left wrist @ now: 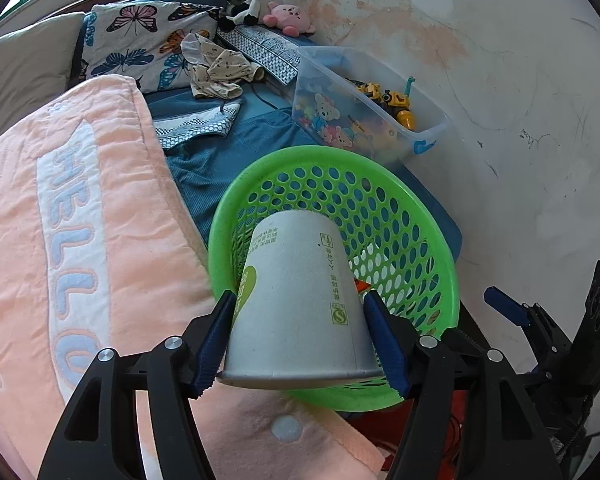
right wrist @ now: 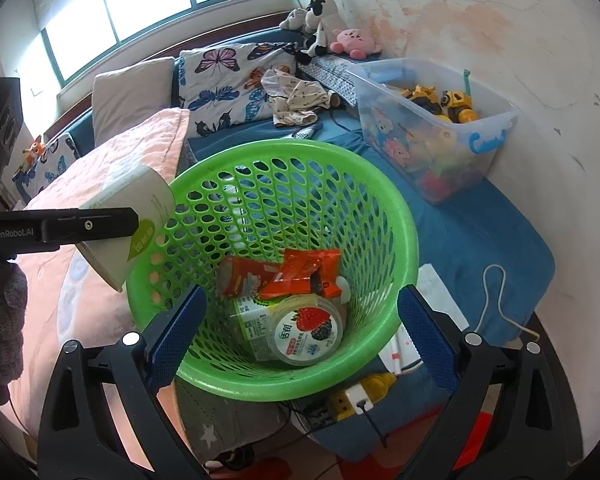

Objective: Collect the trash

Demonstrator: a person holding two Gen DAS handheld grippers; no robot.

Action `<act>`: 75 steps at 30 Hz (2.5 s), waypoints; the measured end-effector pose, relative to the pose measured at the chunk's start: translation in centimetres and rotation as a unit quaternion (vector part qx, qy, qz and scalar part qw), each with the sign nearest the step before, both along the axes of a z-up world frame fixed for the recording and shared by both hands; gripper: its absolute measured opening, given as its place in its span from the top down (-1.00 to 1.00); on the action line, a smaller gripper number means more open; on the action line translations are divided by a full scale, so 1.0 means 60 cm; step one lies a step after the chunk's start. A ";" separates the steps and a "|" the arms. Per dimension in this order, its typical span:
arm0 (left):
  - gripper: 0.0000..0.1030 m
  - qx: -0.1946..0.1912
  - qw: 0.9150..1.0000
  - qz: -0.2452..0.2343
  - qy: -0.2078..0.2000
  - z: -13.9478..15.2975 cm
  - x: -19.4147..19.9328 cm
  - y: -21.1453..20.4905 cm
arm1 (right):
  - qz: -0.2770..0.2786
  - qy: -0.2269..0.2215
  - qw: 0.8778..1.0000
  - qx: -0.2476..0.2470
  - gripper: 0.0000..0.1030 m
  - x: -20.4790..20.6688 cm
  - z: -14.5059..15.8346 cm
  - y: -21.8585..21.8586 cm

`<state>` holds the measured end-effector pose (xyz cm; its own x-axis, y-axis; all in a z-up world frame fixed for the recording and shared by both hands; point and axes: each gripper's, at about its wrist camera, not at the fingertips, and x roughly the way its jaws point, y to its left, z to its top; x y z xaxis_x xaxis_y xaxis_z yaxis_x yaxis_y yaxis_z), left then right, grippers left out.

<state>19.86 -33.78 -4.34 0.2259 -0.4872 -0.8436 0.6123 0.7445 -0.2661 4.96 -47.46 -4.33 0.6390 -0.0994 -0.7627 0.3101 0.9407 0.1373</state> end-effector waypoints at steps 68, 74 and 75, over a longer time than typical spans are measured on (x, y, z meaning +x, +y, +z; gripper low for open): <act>-0.86 0.030 0.961 0.212 -0.178 0.055 -0.162 0.482 | 0.128 -0.047 0.989 -0.063 -0.91 -0.029 0.034 0.326; -0.86 0.034 0.957 0.225 -0.179 0.054 -0.171 0.494 | 0.137 -0.049 0.988 -0.053 -0.91 -0.029 0.031 0.339; -0.86 0.033 0.957 0.227 -0.179 0.053 -0.172 0.496 | 0.139 -0.048 0.988 -0.051 -0.91 -0.029 0.030 0.340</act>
<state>9.53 -4.02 -1.14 0.6818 -0.2185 -0.6982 0.2651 0.9633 -0.0426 3.23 -27.04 -2.53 0.7216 0.0164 -0.6921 0.0289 0.9981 0.0538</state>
